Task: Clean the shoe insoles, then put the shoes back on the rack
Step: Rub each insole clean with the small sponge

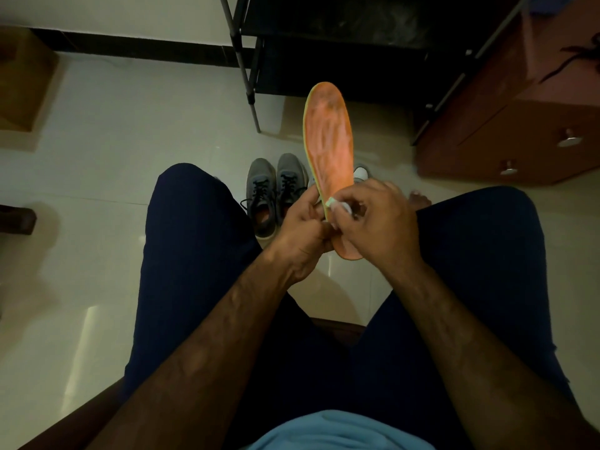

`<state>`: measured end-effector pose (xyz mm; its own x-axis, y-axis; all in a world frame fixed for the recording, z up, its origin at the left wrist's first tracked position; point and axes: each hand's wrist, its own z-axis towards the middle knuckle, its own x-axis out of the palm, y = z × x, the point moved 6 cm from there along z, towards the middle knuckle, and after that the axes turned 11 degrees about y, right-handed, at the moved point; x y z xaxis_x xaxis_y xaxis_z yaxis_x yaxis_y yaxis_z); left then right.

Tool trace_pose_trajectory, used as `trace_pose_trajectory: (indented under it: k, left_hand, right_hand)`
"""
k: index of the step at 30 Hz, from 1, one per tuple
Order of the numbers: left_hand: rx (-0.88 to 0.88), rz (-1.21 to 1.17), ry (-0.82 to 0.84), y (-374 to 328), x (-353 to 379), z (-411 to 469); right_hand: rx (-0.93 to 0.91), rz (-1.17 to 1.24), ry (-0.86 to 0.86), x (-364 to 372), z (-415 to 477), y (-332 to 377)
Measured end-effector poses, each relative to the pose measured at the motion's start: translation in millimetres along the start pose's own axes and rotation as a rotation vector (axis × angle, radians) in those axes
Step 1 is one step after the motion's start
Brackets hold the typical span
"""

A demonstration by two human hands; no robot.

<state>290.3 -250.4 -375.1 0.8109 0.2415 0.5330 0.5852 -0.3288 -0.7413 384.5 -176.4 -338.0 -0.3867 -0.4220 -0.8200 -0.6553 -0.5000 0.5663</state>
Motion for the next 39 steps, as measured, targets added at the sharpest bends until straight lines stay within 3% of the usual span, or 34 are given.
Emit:
trace_pose_trajectory:
  k: [4,8,12,19,24,29,35,39]
  left_hand:
    - [-0.010,-0.027,-0.014,1,1,0]
    - [0.024,-0.159,-0.079,0,-8,4]
    - [0.037,-0.238,-0.034,-3,-5,8]
    - [0.001,-0.181,-0.022,2,-4,7]
    - [0.022,-0.165,-0.017,4,-1,5]
    - [-0.005,-0.177,-0.035,10,-2,8]
    - [0.085,-0.154,0.033,6,4,6]
    - [0.058,-0.138,0.057,7,4,8]
  right_hand:
    - [0.155,0.036,-0.106,-14,11,-20]
    - [-0.015,0.086,-0.021,0,1,-4]
    - [-0.074,0.099,-0.001,2,-1,3]
    - [0.101,0.096,-0.213,-16,4,-12]
    - [-0.045,0.083,-0.010,3,3,6]
    - [0.135,0.101,-0.164,-15,12,-15]
    - [-0.063,0.156,0.022,7,5,14]
    - [0.084,0.190,-0.113,-8,12,-8]
